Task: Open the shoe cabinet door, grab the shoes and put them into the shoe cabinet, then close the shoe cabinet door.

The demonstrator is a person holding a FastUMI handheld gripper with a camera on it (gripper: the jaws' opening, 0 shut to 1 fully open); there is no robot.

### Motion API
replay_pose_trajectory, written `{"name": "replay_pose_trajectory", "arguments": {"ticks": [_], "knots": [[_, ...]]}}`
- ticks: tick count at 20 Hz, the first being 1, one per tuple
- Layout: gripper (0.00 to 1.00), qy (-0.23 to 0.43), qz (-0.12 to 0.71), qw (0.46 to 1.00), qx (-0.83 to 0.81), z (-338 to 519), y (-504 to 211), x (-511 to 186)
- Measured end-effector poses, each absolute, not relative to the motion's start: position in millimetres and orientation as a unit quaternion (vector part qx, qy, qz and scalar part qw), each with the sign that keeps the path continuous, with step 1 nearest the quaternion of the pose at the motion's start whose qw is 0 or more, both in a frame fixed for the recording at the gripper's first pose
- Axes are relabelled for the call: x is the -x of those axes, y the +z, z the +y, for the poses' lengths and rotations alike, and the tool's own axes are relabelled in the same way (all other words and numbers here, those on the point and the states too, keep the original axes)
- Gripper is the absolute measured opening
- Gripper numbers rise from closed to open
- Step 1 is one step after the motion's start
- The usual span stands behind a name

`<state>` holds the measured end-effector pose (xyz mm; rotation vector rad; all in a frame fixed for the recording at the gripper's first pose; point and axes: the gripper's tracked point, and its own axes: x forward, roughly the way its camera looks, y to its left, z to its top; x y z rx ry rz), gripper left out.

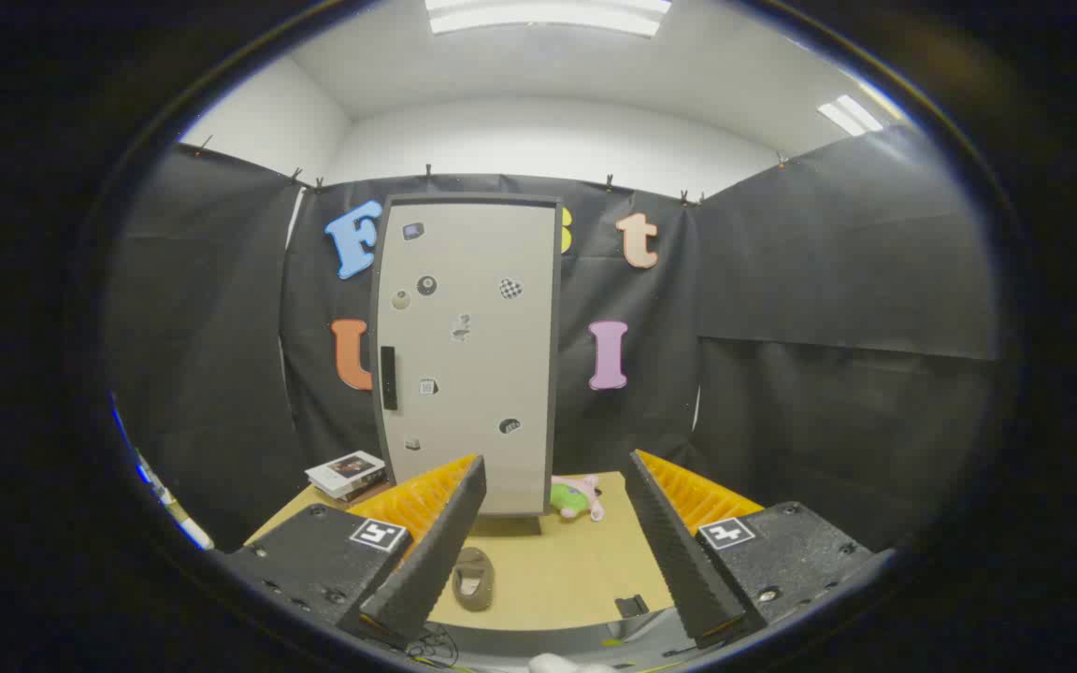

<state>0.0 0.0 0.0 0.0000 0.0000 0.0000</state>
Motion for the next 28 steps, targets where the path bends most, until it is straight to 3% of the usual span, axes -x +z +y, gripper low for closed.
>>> {"name": "replay_pose_trajectory", "arguments": {"ticks": [18,24,28], "knots": [[0.98,0.016,0.014,1.000,0.008,27,-9,-19],[0.98,0.037,0.027,0.999,0.008,59,-25,-69],[0.98,0.088,0.040,0.995,0.011,116,-40,-119]]}}
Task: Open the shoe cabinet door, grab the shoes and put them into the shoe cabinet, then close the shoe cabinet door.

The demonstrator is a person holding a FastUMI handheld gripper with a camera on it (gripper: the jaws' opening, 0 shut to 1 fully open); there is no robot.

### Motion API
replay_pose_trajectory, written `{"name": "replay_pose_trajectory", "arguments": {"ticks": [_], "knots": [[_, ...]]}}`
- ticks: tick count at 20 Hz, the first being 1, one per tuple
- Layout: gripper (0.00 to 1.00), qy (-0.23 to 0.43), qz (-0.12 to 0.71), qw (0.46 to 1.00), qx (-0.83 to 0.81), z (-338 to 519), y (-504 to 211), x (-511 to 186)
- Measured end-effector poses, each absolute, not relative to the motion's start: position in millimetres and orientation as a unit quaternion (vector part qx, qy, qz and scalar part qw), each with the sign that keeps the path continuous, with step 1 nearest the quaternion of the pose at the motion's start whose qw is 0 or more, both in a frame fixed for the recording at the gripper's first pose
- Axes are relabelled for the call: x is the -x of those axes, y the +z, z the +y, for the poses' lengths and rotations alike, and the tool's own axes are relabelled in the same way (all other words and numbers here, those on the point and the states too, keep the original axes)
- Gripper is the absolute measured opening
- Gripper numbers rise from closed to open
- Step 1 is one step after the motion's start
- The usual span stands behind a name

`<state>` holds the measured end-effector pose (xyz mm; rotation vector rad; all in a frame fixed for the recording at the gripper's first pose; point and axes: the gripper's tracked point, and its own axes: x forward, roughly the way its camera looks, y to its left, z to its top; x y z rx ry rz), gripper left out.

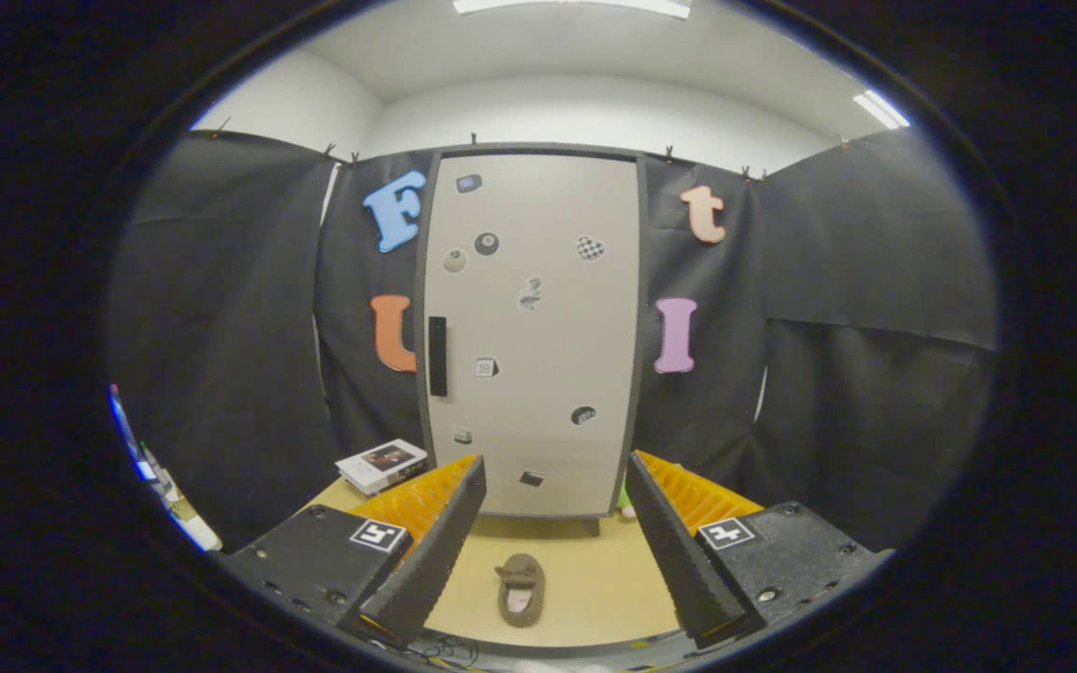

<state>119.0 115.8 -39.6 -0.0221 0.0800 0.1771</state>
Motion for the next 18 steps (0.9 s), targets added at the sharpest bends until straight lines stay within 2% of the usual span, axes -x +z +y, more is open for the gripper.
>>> {"name": "replay_pose_trajectory", "arguments": {"ticks": [7,14,18], "knots": [[0.98,0.166,0.042,0.985,-0.005,223,-41,-227],[0.98,0.179,0.050,0.982,-0.018,286,-38,-343],[0.96,0.181,0.051,0.982,-0.022,309,-37,-384]]}}
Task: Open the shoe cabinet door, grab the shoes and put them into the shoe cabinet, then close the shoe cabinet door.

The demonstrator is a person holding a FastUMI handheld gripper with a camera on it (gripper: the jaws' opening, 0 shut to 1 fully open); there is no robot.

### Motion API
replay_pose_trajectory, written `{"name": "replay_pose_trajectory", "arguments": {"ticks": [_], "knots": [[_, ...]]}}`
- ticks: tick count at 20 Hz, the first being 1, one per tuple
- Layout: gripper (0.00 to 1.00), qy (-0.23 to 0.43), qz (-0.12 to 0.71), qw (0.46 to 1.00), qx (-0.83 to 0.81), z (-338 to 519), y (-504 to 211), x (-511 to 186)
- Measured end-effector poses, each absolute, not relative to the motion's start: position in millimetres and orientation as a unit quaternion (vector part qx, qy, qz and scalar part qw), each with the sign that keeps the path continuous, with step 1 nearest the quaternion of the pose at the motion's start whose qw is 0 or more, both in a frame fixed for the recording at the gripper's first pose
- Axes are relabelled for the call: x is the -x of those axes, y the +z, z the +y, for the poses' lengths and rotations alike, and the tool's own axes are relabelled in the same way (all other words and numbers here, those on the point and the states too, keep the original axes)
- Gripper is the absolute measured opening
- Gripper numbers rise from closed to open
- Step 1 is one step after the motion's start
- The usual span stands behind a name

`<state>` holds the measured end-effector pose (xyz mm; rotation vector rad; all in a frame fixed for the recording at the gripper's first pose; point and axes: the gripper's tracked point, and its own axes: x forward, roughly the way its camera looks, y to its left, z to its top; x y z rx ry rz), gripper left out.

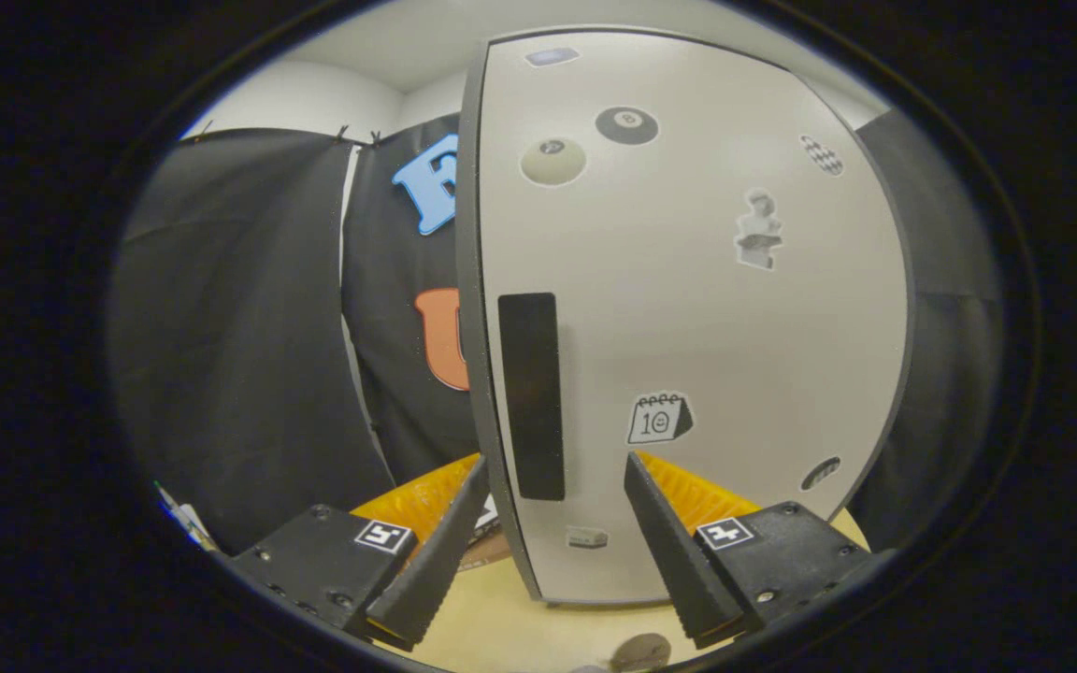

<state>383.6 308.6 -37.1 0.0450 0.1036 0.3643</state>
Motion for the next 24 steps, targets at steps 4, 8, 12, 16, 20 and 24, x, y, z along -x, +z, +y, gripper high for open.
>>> {"name": "replay_pose_trajectory", "arguments": {"ticks": [4,8,12,16,20,24], "knots": [[0.91,0.179,0.050,0.982,-0.027,321,-32,-407],[0.84,0.171,0.044,0.984,-0.027,325,-27,-411],[0.56,0.173,0.057,0.983,-0.035,329,-35,-414],[0.40,0.170,0.067,0.983,-0.029,325,-33,-410],[0.33,0.193,0.070,0.979,-0.021,323,-35,-407],[0.30,0.213,0.065,0.975,-0.018,320,-37,-396]]}}
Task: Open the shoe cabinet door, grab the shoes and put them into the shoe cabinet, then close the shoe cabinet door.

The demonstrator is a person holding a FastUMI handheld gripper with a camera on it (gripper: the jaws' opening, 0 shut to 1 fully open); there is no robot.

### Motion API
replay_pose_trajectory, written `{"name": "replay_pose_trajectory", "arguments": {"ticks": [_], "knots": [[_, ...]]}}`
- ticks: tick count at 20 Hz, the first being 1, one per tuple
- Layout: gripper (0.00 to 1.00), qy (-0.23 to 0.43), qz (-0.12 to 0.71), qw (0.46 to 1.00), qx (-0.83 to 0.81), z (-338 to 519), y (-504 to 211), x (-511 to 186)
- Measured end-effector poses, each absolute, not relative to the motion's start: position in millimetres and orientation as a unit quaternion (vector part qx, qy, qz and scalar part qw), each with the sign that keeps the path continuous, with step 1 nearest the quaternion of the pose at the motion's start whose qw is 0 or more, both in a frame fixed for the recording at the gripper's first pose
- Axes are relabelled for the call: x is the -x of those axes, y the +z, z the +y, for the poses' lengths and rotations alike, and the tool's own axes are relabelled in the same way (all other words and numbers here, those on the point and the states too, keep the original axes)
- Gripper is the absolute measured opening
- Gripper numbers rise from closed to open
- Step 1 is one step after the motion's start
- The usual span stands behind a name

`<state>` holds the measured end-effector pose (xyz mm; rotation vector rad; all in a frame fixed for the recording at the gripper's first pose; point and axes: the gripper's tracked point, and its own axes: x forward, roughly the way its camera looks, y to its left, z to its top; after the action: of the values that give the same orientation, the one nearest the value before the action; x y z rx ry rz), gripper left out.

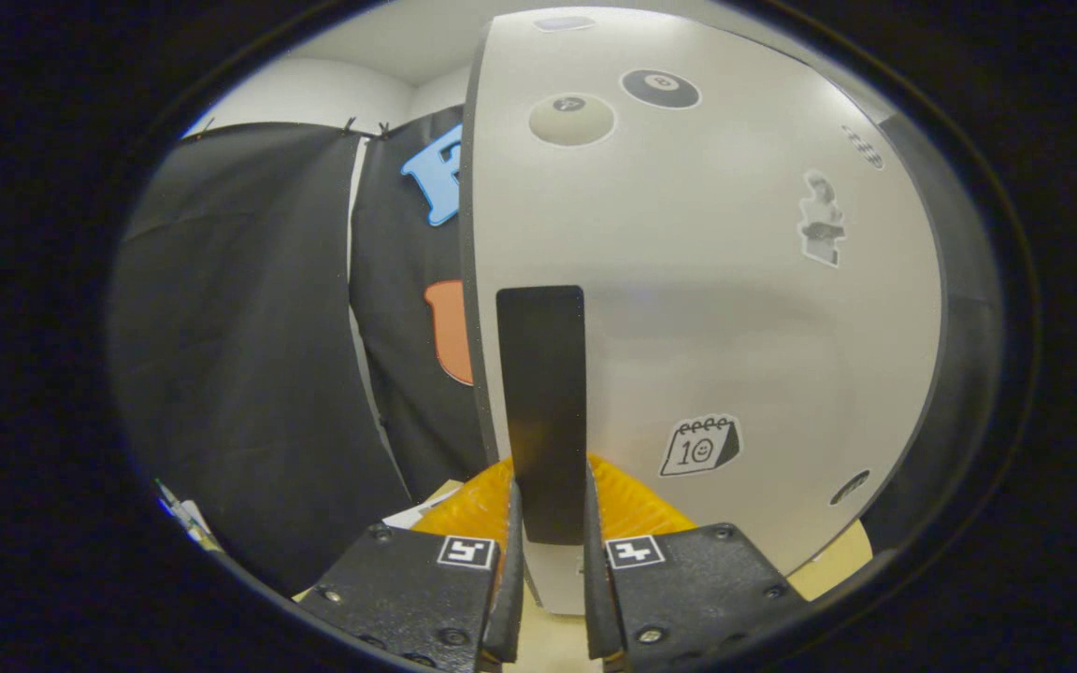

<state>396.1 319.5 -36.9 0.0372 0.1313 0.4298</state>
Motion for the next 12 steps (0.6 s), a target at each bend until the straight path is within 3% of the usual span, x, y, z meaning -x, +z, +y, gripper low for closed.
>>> {"name": "replay_pose_trajectory", "arguments": {"ticks": [12], "knots": [[0.26,0.243,0.061,0.968,0.004,281,-39,-341]]}}
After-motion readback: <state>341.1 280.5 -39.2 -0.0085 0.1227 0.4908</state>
